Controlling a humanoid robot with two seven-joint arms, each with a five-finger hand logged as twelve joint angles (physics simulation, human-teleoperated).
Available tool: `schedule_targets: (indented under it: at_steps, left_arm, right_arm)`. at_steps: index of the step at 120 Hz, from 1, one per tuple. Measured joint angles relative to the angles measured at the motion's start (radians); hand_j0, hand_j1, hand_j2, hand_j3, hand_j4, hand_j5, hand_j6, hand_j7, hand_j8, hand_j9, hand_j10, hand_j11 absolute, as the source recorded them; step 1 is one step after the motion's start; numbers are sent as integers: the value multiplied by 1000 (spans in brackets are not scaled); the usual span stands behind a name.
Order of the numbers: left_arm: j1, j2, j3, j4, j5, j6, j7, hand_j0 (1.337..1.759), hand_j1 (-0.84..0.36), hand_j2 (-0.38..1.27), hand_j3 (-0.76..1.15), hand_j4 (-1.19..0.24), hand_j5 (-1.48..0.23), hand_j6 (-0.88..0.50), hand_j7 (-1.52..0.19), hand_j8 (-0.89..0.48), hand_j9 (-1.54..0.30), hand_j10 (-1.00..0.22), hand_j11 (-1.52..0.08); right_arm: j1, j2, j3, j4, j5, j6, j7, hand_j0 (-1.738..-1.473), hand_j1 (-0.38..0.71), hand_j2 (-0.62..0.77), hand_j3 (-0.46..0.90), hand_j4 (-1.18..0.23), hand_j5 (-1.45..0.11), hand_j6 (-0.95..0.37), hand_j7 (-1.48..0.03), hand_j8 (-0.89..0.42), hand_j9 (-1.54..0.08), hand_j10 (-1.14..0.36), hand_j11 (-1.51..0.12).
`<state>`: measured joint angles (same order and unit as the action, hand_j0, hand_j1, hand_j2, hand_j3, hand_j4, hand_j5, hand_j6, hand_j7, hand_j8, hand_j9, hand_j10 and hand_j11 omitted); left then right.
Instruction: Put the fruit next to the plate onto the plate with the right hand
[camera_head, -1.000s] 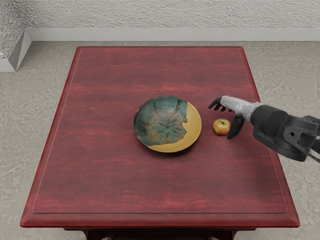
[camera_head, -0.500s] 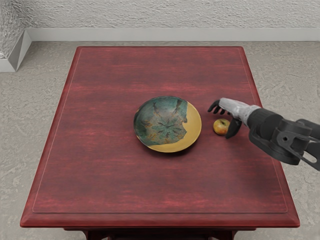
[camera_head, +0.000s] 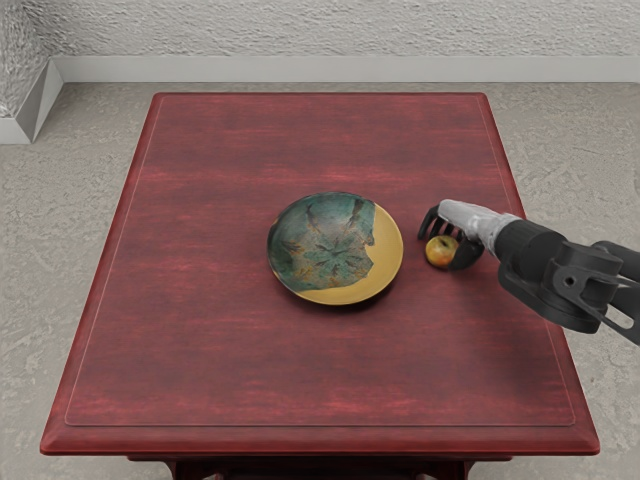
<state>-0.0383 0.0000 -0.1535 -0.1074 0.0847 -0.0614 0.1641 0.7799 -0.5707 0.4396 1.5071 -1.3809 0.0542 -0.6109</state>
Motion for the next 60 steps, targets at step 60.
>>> schedule_targets:
  at_steps: [60]
  left_arm:
    - [0,0,0,0,0,0,0,1658,58,49,0,-243,-316,-243,-316,-243,-316,-243,-316]
  right_arm:
    - [3,1,9,-17,33,2,1,-1645,265,163,1,-672,-964,-425,-914,-404,-970,-666,-979]
